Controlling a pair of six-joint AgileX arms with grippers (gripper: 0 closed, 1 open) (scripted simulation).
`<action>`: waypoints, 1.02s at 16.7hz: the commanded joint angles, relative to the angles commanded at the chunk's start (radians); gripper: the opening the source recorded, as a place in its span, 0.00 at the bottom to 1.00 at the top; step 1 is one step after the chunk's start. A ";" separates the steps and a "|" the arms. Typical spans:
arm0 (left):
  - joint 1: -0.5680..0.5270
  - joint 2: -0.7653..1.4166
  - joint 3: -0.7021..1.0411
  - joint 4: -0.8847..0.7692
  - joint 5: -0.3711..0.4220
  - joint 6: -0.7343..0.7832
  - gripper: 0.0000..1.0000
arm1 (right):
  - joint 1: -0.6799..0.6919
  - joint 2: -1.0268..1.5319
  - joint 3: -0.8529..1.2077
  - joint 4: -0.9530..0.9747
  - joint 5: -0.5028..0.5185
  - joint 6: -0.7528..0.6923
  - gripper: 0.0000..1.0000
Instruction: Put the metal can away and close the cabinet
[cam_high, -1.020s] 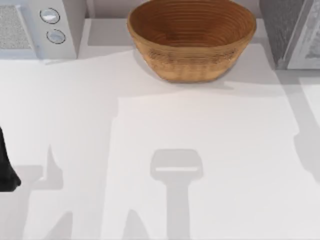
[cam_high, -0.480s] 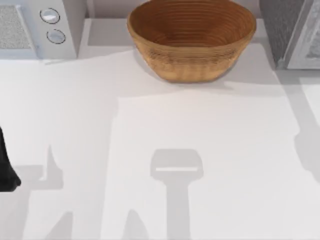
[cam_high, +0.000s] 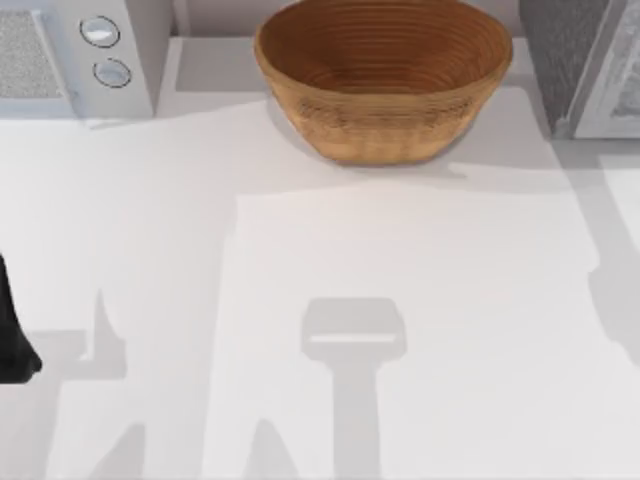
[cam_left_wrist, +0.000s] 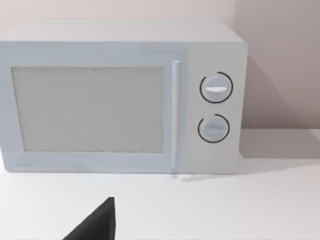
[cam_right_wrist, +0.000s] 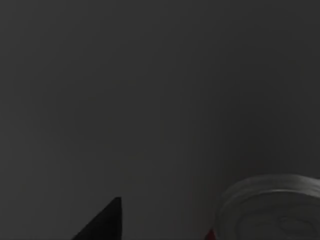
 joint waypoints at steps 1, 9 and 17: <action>0.000 0.000 0.000 0.000 0.000 0.000 1.00 | 0.000 0.000 0.000 0.000 0.000 0.000 1.00; 0.000 0.000 0.000 0.000 0.000 0.000 1.00 | -0.007 -0.164 -0.213 0.056 -0.011 -0.003 1.00; 0.000 0.000 0.000 0.000 0.000 0.000 1.00 | -0.034 -0.740 -0.976 0.245 -0.050 -0.013 1.00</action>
